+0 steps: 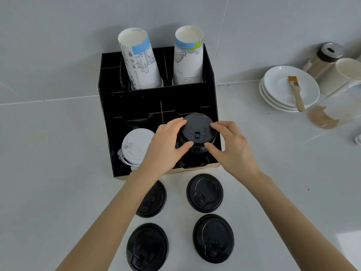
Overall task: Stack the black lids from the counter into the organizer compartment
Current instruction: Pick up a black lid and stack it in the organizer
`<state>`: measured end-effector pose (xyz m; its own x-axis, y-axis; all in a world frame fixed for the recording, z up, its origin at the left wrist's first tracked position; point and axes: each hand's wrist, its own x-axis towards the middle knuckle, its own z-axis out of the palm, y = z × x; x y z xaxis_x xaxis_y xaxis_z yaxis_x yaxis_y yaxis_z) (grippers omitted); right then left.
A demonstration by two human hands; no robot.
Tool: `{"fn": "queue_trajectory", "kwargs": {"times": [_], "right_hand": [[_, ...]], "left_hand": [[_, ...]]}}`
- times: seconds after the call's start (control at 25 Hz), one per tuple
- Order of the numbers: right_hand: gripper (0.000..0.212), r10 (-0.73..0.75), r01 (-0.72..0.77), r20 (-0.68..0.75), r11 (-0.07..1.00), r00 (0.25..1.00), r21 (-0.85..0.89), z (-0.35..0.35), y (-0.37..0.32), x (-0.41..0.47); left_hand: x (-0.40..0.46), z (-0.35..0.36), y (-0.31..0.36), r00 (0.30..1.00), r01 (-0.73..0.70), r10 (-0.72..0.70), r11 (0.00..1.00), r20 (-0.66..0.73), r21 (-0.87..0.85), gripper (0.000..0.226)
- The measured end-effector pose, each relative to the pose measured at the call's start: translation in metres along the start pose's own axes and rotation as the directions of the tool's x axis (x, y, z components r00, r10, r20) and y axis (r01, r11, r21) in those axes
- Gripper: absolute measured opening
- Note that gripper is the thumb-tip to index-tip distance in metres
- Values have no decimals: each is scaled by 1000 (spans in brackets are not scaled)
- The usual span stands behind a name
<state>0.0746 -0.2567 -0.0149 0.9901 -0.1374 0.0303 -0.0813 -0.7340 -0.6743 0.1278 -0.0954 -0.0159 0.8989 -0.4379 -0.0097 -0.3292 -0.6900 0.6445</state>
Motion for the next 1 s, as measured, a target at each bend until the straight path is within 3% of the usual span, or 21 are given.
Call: {"fn": "queue_trajectory", "kwargs": {"times": [0.6,1.0], "right_hand": [[43,-2,3,-52,1000,999,22,7,-1,-3],[46,-7,7,-9,1000,1000,-2,5,1,-3]], "left_hand": [[-7,5,1,999,17,-22,988,-29,-152,50],[-6,3,0,1000,29,-29,994,4,-106,51]]}}
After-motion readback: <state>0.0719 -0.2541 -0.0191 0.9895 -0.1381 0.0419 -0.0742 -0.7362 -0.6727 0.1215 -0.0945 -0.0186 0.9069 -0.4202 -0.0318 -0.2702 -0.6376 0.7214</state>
